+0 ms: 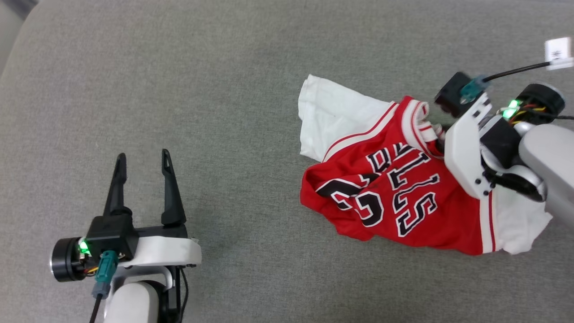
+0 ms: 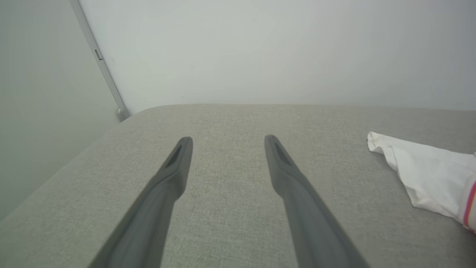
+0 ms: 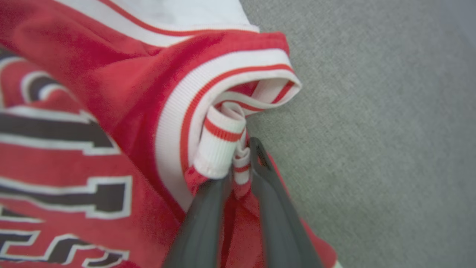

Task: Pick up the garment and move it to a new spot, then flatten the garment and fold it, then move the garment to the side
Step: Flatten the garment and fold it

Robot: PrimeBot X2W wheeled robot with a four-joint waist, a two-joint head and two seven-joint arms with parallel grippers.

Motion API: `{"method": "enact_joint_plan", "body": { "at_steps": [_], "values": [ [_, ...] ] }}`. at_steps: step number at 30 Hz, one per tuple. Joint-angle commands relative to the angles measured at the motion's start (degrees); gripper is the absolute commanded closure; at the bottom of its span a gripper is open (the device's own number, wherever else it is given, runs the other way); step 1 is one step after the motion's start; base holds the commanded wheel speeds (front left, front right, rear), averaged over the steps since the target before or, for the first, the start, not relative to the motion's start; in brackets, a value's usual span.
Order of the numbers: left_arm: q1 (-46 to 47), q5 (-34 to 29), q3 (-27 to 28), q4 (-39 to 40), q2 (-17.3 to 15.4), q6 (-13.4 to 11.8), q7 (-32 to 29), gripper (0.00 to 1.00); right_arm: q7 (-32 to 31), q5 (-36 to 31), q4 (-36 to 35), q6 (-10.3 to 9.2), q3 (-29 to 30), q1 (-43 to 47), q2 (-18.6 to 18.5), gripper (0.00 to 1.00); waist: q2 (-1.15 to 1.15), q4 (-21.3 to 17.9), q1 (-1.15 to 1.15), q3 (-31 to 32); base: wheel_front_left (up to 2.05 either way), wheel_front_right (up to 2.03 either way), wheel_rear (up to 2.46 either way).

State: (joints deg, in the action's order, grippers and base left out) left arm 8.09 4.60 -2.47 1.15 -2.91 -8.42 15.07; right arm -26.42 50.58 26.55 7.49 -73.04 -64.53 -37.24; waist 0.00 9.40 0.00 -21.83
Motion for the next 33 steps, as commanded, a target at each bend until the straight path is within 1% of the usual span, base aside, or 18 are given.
{"method": "enact_joint_plan", "body": {
  "at_steps": [1,4,7,9,11,14,16,18,22,25,27,29,31,33],
  "values": [
    [0.7,-0.8,0.6,0.1,-0.4,0.3,0.1,0.00,3.0,0.5,0.0,-0.02,0.6,-0.2,-0.7,0.00,0.00,-1.1,0.00,1.5,0.00,0.00,0.00],
    [1.3,-1.3,1.3,0.5,-1.4,1.5,0.1,0.00,10.1,0.3,-1.7,-0.02,1.2,-1.2,-2.3,0.00,0.00,-2.4,0.00,3.2,0.00,0.00,0.00],
    [2.9,-1.8,2.0,0.9,-3.0,2.9,0.1,0.00,18.8,-1.0,-2.9,-0.02,3.8,-1.5,-3.8,0.00,0.00,-3.8,0.00,4.6,0.00,0.00,0.00],
    [4.7,-2.1,2.1,0.1,-4.2,3.9,0.1,0.00,25.2,-3.1,-2.2,-0.02,6.6,-0.6,-4.2,0.00,0.00,-4.6,0.00,5.4,0.00,0.00,0.00],
    [7.0,-2.7,2.2,-0.8,-5.7,4.8,0.1,0.00,31.7,-5.2,-1.1,-0.02,10.6,1.3,-3.4,0.00,0.00,-5.5,0.00,5.9,0.00,0.00,0.00],
    [11.7,-3.5,1.7,-2.3,-7.6,6.5,0.1,0.00,39.0,-8.9,0.6,-0.02,17.7,4.7,-2.0,0.00,0.00,-6.6,0.00,6.3,0.00,0.00,0.00],
    [15.1,-3.7,1.7,-3.8,-8.9,7.4,0.1,0.00,40.9,-12.2,0.7,-0.02,23.6,7.7,-0.9,0.00,0.00,-7.6,0.00,6.2,0.00,0.00,0.00],
    [18.8,-4.1,1.3,-5.4,-10.2,8.4,0.1,0.00,41.5,-16.4,-0.5,-0.02,30.3,11.6,0.6,0.00,0.00,-8.6,0.00,6.1,0.00,0.00,0.00],
    [27.1,-4.4,0.2,-9.8,-12.9,11.0,-1.3,0.00,41.5,-25.0,-9.8,-0.02,46.8,22.6,4.9,0.00,0.00,-10.4,0.00,5.5,0.00,0.00,0.00],
    [34.2,-4.7,-1.2,-13.2,-14.4,12.8,-3.4,0.00,41.6,-30.7,-17.6,-0.02,56.2,31.5,9.0,0.00,0.00,-11.1,0.00,5.0,0.00,0.00,0.00],
    [38.4,-4.7,-2.6,-16.0,-15.4,13.9,-5.6,0.00,41.6,-33.8,-22.1,-0.02,60.4,36.9,11.2,0.00,0.00,-11.6,0.00,4.7,0.00,0.00,0.00],
    [42.7,-4.0,-4.6,-18.6,-15.6,14.8,-8.0,0.00,41.6,-35.9,-25.7,-0.03,64.3,41.6,13.7,0.00,0.00,-12.0,0.00,4.3,0.00,0.00,0.00],
    [46.6,-2.3,-6.9,-21.8,-15.8,15.5,-11.5,0.00,41.6,-37.6,-28.6,-0.02,66.8,45.4,15.8,0.00,0.00,-12.4,0.00,3.8,0.00,0.00,0.00],
    [50.1,0.1,-10.7,-25.6,-15.9,15.7,-16.3,0.00,41.6,-38.6,-30.7,-0.02,68.4,48.4,17.4,0.00,0.00,-12.7,0.00,3.3,0.00,0.00,0.00]
  ]
}}
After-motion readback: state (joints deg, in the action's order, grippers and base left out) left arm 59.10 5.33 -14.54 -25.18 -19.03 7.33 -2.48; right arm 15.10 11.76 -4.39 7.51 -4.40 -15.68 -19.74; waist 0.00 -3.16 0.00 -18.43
